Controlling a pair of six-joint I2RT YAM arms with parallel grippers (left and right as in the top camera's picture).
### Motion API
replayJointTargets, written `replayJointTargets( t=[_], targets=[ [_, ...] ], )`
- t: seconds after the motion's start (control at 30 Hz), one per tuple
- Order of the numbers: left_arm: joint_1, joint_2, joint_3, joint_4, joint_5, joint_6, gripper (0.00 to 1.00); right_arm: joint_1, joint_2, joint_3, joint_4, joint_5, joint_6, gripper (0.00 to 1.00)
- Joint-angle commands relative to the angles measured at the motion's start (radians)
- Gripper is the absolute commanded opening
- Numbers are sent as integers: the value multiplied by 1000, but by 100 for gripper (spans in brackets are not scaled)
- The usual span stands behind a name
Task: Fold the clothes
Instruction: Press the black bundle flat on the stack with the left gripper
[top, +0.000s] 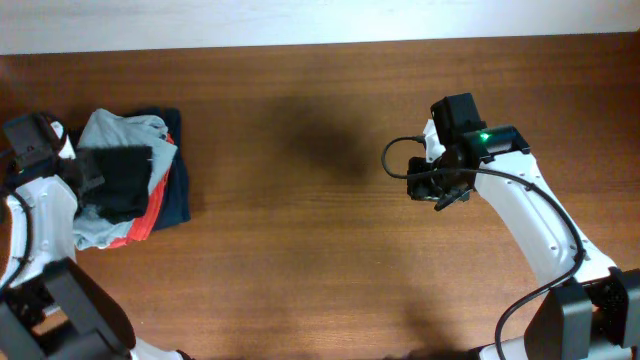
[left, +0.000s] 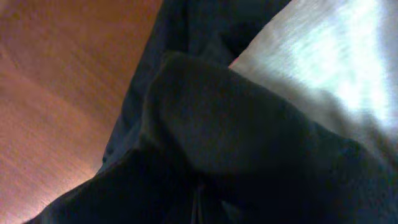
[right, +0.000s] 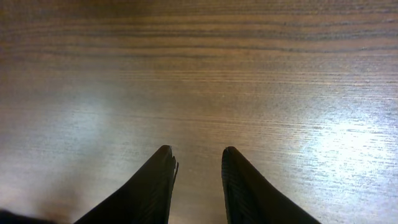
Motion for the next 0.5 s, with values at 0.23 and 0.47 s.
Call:
replayJointTargets(
  t=[0.23,0.47],
  targets=[
    [10,69,-26,-47,-118,-104,1,-3,-6,11,1,5,-6,30],
    [8,-99,70,-101,-39,-114,18,-3,-6,11,8,5,-7,30]
  ],
)
